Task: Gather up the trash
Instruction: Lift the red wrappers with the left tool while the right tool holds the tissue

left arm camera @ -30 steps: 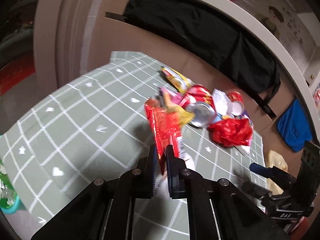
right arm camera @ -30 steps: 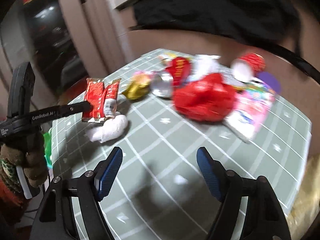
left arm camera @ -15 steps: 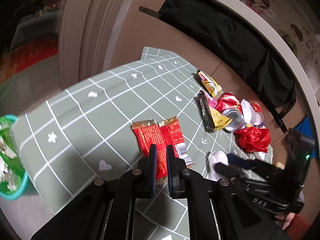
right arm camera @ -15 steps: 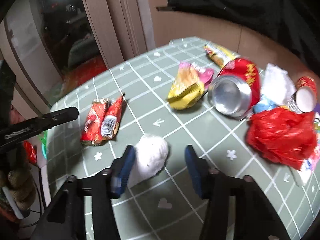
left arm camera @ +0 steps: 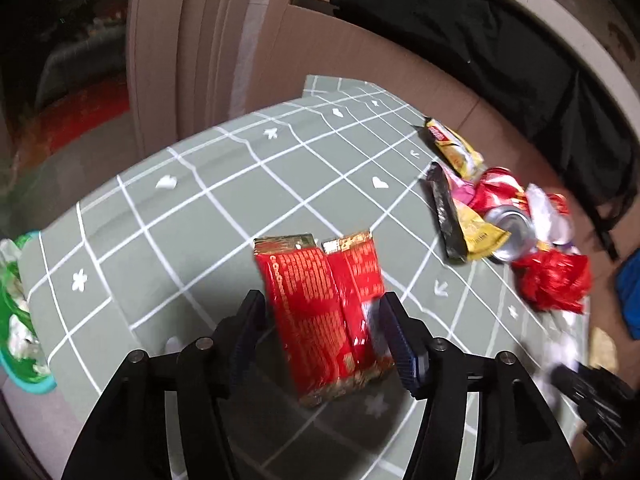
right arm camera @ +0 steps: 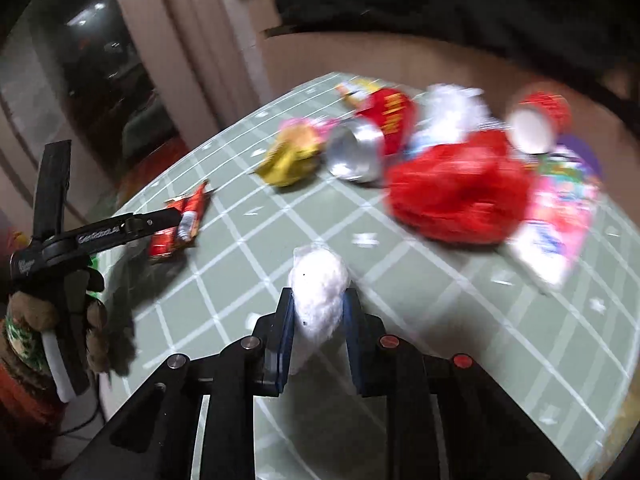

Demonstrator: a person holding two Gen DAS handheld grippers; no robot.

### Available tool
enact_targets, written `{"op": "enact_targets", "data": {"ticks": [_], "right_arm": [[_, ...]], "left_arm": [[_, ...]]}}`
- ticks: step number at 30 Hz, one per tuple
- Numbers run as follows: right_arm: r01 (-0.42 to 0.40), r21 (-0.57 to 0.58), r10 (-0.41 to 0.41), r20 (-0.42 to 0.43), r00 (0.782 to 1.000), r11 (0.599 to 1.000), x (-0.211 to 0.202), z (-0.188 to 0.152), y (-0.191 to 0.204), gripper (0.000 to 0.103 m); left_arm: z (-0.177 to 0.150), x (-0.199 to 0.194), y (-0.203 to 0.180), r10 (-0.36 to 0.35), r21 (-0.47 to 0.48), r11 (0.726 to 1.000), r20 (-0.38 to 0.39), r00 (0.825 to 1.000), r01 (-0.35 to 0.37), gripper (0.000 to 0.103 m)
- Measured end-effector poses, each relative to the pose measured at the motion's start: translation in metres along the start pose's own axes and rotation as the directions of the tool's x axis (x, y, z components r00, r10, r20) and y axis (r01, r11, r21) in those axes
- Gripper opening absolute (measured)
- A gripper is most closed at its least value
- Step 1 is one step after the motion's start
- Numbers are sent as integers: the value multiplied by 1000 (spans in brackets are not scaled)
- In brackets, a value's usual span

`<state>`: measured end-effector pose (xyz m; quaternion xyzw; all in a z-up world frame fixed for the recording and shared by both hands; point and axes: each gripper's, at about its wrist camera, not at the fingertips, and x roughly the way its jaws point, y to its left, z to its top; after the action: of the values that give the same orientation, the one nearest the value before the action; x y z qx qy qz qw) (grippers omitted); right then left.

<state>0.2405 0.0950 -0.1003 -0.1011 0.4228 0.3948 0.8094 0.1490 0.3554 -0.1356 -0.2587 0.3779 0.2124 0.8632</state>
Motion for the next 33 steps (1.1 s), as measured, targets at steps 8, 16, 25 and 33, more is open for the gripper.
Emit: {"op": "enact_targets", "data": {"ticks": [8, 16, 25, 33], "right_arm": [[137, 8, -137, 32, 990, 991, -22, -23, -25, 23], [94, 95, -98, 36, 995, 991, -25, -36, -48, 38], [110, 102, -110, -5, 994, 989, -7, -35, -51, 22], [92, 138, -111, 134, 985, 986, -66, -21, -71, 22]], "left_arm": [[1, 16, -35, 109, 93, 989, 31, 994, -111, 58], [-13, -16, -44, 11, 147, 989, 74, 997, -21, 22], [-30, -35, -63, -120, 189, 975, 25, 992, 114, 12], [-28, -71, -119, -217, 302, 937, 112, 970, 175, 11]]}}
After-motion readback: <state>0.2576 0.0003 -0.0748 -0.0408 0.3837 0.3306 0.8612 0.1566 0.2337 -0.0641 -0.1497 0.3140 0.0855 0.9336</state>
